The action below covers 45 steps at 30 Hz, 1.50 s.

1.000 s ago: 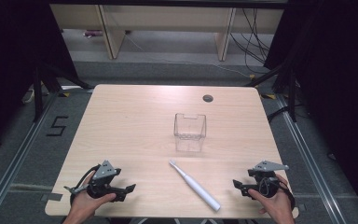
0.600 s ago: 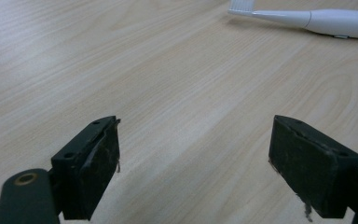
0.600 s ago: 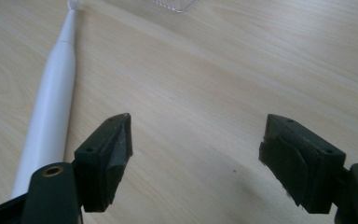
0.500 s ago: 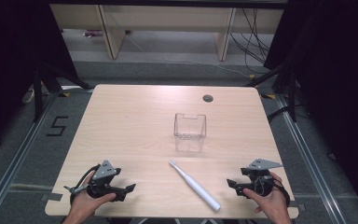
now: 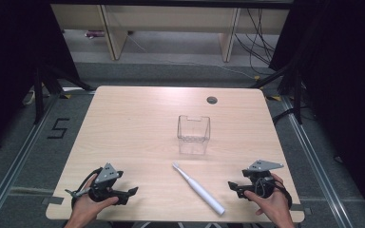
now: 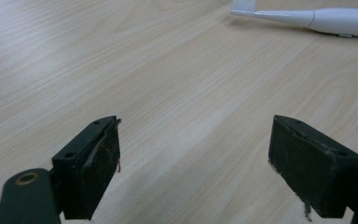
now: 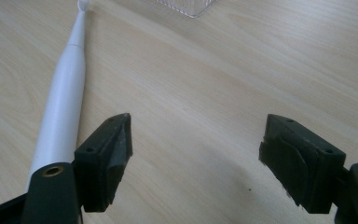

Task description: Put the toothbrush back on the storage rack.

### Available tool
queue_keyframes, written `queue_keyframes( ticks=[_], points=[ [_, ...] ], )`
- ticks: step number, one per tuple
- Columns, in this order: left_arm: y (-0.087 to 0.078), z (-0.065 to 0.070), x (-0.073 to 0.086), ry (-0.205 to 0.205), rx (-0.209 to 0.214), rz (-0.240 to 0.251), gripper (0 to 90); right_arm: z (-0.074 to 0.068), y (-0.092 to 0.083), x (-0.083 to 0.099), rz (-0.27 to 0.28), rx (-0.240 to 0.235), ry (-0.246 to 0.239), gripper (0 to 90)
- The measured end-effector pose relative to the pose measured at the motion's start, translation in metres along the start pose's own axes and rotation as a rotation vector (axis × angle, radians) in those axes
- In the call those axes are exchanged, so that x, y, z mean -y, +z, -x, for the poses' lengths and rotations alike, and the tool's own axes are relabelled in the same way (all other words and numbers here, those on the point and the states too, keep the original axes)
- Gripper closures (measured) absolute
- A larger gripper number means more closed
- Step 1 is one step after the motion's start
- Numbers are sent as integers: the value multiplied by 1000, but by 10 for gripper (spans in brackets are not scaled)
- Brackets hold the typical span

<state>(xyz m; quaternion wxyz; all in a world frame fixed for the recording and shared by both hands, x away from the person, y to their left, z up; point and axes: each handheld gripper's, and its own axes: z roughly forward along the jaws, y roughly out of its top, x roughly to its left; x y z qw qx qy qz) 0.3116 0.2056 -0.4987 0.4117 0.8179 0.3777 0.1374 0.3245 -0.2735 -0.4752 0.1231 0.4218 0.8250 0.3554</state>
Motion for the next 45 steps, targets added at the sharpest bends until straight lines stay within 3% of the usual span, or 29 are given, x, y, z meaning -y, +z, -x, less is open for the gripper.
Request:
queue_keyframes(
  ticks=[3, 4, 5, 8, 10, 11, 14, 16, 17, 18, 19, 20, 22, 24, 25, 28, 29, 32, 37, 38, 39, 41, 44, 45],
  points=[
    [0, 0, 0, -2, -1, 2, 161, -4, 1, -2, 1, 0, 21, 248],
    [0, 0, 1, -2, 2, 5, 161, -1, 2, -3, -2, -4, -10, 248],
    [-1, 0, 0, -2, 0, -4, 161, -2, 2, -5, -2, -7, -11, 248],
    [-1, -1, 1, 11, 0, -19, 161, -6, 3, -9, -7, -6, 17, 245],
    [-1, -1, 1, 14, -6, -22, 161, -3, 3, -14, -21, -35, -8, 248],
    [-1, 0, 1, 6, 2, -20, 161, -5, 3, -16, -17, -6, -8, 248],
    [-1, 0, 0, 7, -1, -25, 161, -7, 4, -23, -18, -5, -23, 255],
    [0, 0, 1, 12, -3, -19, 161, -10, 3, -26, -37, -8, -6, 261],
    [1, 1, 1, -2, -2, -5, 161, -10, 5, -31, -44, -16, -33, 268],
    [0, 0, 1, 16, -2, -23, 161, -15, 9, -31, -6, -7, 6, 268],
    [0, 0, 1, 9, -3, -19, 162, -15, 10, -34, -11, -5, -9, 268],
    [-1, 0, 1, 6, -5, -20, 161, -12, 9, -37, -44, -8, -55, 268],
    [-1, 0, 0, 6, -4, -19, 162, -14, 12, -42, -48, -14, -72, 268],
    [0, 0, 0, 6, 6, -17, 162, -20, 12, -45, -58, -25, -37, 260],
    [0, 0, 1, 13, -1, -17, 161, -19, 14, -46, -48, -23, -72, 255],
    [-1, 0, 0, 8, -4, -21, 161, -24, 16, -52, -60, -35, -45, 243],
    [-1, 0, 0, 8, -2, -17, 161, -23, 18, -53, -52, -33, -89, 243],
    [0, 0, 1, 14, 2, -19, 161, -26, 21, -58, -50, -43, -127, 244],
    [0, 1, 0, 1, 2, -9, 161, -34, 26, -62, -66, -74, -128, 263],
    [0, 1, 0, 2, 3, -9, 161, -33, 27, -63, -70, -81, -162, 265],
    [0, 0, 0, 11, 5, -20, 161, -35, 28, -63, -58, -78, -162, 265],
    [0, 0, 1, 10, 1, -19, 161, -39, 27, -64, -82, -92, -161, 275],
    [0, 0, 1, 5, 1, -18, 162, -44, 31, -66, -77, -98, -190, 284],
    [0, 0, 1, 6, 2, -15, 161, -47, 30, -68, -108, -100, -179, 287]
  ],
)
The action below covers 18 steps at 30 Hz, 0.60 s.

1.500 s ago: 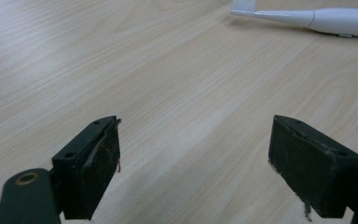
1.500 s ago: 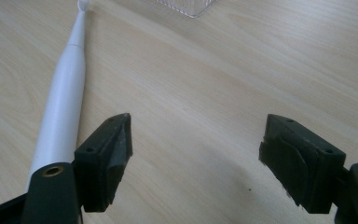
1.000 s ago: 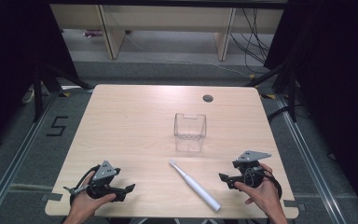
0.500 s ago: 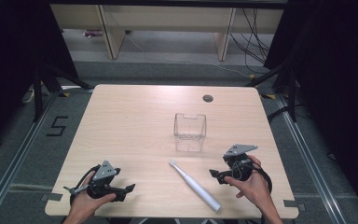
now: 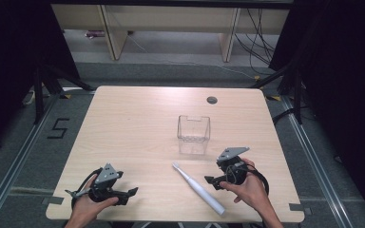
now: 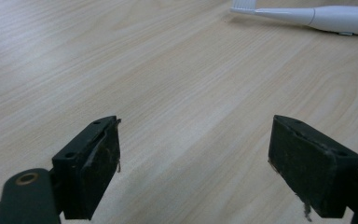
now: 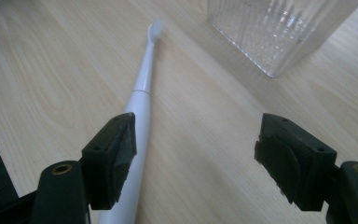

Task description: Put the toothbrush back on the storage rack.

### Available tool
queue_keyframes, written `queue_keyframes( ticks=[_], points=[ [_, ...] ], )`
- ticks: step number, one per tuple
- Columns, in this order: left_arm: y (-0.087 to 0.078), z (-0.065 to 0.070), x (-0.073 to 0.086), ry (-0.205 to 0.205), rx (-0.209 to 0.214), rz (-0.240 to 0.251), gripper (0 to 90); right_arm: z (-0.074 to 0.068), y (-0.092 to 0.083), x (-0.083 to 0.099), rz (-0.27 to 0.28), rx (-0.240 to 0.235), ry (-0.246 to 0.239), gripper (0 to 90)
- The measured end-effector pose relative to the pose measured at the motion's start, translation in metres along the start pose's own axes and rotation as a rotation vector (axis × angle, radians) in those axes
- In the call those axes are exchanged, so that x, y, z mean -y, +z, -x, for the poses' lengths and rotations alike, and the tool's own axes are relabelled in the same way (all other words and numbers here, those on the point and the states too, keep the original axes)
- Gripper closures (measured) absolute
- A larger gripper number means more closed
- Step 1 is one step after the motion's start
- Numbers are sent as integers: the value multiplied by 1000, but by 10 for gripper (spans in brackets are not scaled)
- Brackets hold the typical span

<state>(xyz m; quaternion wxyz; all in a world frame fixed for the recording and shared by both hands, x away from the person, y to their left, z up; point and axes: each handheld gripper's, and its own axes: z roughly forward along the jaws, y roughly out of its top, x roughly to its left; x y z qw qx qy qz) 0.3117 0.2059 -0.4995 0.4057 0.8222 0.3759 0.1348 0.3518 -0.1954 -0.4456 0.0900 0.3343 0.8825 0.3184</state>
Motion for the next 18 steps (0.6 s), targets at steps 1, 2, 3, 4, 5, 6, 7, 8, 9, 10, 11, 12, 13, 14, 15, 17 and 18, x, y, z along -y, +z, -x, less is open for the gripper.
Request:
queue_keyframes(
  ticks=[1, 2, 3, 4, 5, 6, 7, 8, 9, 10, 11, 12, 13, 14, 15, 17, 18],
  points=[
    [0, 0, 0, 1, 0, 0, 161, -1, 2, -1, 4, 7, -16, 289],
    [0, 0, 0, 2, -2, -4, 161, -3, 4, -2, 9, 7, -30, 292],
    [2, 0, 0, -5, 3, 7, 161, -4, 4, -4, -7, -4, -42, 297],
    [2, 0, 0, -7, 2, 8, 162, -6, 6, -5, -5, -2, -37, 302],
    [2, 0, 0, -7, 6, 4, 162, -8, 7, -6, -17, -9, -47, 303],
    [2, 0, 0, -6, 5, 3, 161, -9, 9, -7, -27, -17, -45, 305],
    [2, 0, 0, -8, 3, 7, 161, -11, 11, -9, -32, -7, -49, 309],
    [1, -1, 0, 3, -6, 2, 161, -13, 13, -9, -32, -16, -51, 313],
    [1, -1, 0, 3, -6, -1, 162, -16, 14, -9, -43, -17, -33, 318],
    [2, 1, 0, -7, -1, 7, 162, -16, 15, -11, -57, -26, -58, 324],
    [2, 1, 0, -7, 1, 12, 162, -17, 17, -11, -73, -33, -64, 333],
    [2, 1, 0, -5, 2, 6, 161, -18, 18, -12, -69, -48, -65, 342],
    [2, 1, 0, -6, -1, 5, 161, -20, 18, -12, -90, -41, -49, 352],
    [2, 0, 0, -7, 3, 7, 162, -19, 21, -13, -73, -48, -94, 362],
    [2, -1, 0, 3, -5, 5, 161, -22, 20, -14, -105, -46, -76, 365],
    [2, 1, 0, -6, 6, 10, 162, -25, 24, -15, -109, -21, -76, 373],
    [2, 0, 0, 4, -5, 2, 162, -23, 24, -16, -106, -46, -113, 377]
  ],
)
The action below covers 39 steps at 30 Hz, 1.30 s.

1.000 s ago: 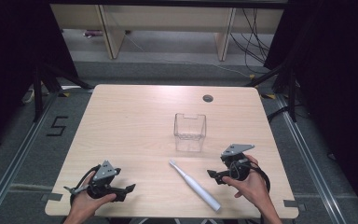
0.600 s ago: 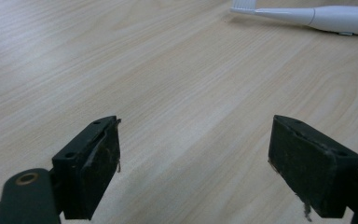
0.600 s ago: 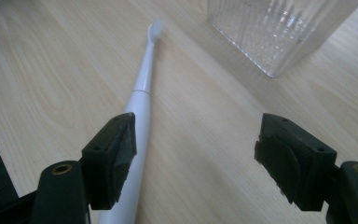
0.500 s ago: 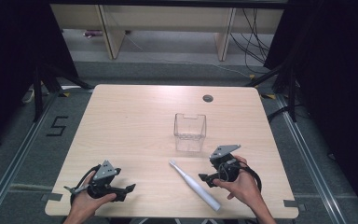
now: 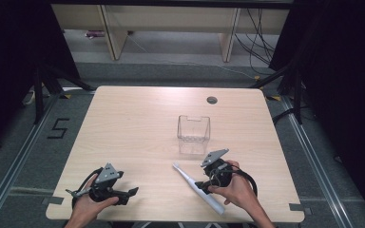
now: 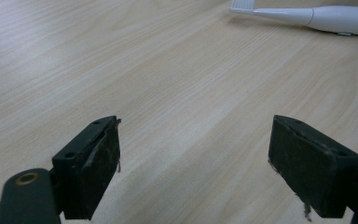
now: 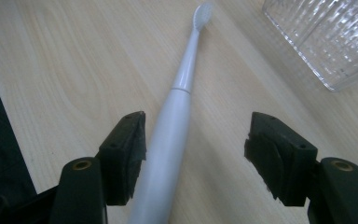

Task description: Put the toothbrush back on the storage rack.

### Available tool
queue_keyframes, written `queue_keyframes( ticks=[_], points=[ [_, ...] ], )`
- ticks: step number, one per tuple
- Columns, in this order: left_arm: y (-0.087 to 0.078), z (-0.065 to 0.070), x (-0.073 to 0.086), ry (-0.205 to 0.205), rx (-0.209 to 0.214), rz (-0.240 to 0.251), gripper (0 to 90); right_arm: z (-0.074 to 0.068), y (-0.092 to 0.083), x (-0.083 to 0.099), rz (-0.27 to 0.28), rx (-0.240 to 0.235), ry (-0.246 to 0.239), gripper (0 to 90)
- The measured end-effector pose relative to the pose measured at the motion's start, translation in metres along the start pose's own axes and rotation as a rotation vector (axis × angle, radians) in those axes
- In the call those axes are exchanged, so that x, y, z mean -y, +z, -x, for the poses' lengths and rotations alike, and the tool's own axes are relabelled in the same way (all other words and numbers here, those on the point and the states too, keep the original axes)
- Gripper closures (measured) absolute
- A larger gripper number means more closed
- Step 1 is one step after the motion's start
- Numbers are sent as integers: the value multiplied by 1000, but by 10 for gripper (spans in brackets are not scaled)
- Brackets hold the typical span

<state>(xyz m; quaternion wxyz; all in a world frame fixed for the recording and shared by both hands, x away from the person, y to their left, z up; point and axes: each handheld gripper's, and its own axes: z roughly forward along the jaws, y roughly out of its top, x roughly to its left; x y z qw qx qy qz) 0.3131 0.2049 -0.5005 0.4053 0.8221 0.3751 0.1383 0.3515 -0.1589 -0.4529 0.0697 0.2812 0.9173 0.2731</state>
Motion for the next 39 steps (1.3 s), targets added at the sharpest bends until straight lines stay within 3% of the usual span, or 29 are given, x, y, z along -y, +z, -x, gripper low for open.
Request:
queue_keyframes(
  ticks=[3, 4, 6, 11, 13, 15, 17, 18, 19, 21, 28, 39],
  points=[
    [0, 1, 1, -6, 9, 1, 161, -2, 3, -2, -16, -6, -5, 393],
    [0, 0, 1, 0, 2, -6, 161, -4, 4, -3, -35, -11, 31, 399],
    [0, 1, 0, -9, 12, 4, 162, -3, 7, -3, -30, -14, -15, 410],
    [0, 0, 0, 10, 10, -5, 161, -3, 11, -3, -52, -15, -5, 438],
    [1, 2, 0, -2, 21, 2, 161, -2, 13, -4, -50, -18, -37, 450],
    [-1, 0, 0, 14, 14, -19, 162, -3, 13, -4, -59, -20, -21, 464],
    [0, 1, 0, -4, 18, -2, 162, -3, 14, -3, -65, -23, -16, 473],
    [0, 1, 0, -3, 17, -4, 162, -2, 15, -3, -61, -24, -36, 483],
    [-1, 0, 0, 10, 14, -24, 162, -2, 15, -3, -63, -24, -35, 485],
    [0, 2, 0, 2, 21, -12, 161, -2, 16, -3, -74, -26, -20, 489],
    [-1, 1, 0, 10, 23, -19, 161, -5, 21, -3, -102, -31, -62, 502],
    [-1, 1, 0, 13, 20, -17, 162, -9, 28, -4, -146, -44, -73, 531]
  ],
)
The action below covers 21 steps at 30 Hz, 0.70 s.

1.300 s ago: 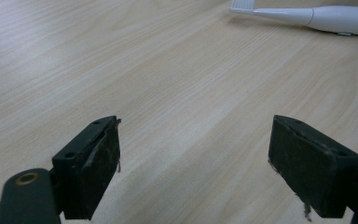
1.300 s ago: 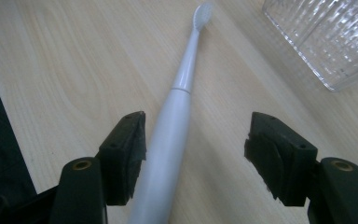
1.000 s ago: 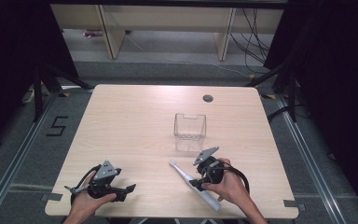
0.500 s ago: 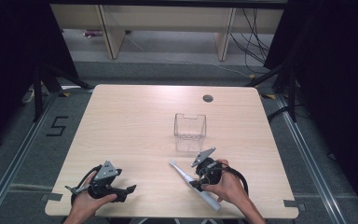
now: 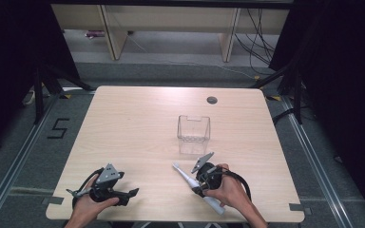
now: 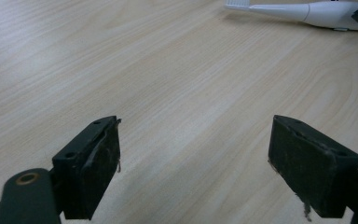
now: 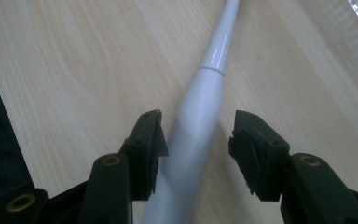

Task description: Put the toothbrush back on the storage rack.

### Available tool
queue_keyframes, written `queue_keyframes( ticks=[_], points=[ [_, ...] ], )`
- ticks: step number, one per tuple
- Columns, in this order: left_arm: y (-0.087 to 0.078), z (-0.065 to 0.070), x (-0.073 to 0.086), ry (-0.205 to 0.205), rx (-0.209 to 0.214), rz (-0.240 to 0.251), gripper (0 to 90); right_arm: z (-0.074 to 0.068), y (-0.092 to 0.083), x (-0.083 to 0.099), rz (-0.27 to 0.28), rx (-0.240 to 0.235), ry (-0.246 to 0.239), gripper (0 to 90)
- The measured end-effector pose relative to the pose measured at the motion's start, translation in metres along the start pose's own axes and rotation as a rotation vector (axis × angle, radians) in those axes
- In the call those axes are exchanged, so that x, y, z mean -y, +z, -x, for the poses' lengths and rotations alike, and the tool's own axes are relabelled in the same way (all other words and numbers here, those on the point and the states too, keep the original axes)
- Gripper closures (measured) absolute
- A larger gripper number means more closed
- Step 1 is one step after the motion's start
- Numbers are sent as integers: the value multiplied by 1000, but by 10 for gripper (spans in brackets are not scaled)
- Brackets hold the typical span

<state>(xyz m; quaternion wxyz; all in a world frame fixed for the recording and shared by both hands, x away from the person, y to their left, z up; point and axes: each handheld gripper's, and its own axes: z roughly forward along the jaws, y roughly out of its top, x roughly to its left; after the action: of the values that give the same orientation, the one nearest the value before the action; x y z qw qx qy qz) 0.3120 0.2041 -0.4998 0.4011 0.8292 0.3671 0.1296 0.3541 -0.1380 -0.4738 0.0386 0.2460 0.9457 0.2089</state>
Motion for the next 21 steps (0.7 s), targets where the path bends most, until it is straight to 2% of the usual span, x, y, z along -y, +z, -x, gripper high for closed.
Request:
queue_keyframes(
  ticks=[3, 5, 11, 18, 20, 21],
  points=[
    [0, -1, 0, 9, 1, 1, 162, -1, 1, 0, -18, -11, -5, 548],
    [1, 0, 0, -1, 4, 5, 163, -2, 2, 0, -31, -18, -3, 560],
    [0, 0, 0, 3, 2, 0, 162, -1, 7, -3, -67, -33, -7, 584],
    [0, 0, 0, 8, -1, -1, 163, -3, 8, -10, -117, -34, -30, 617],
    [0, -1, 0, 13, -2, -2, 163, -2, 8, -12, -131, -43, -50, 627],
    [1, 0, 0, 4, 0, 7, 163, -2, 8, -13, -142, -41, -46, 632]
  ],
)
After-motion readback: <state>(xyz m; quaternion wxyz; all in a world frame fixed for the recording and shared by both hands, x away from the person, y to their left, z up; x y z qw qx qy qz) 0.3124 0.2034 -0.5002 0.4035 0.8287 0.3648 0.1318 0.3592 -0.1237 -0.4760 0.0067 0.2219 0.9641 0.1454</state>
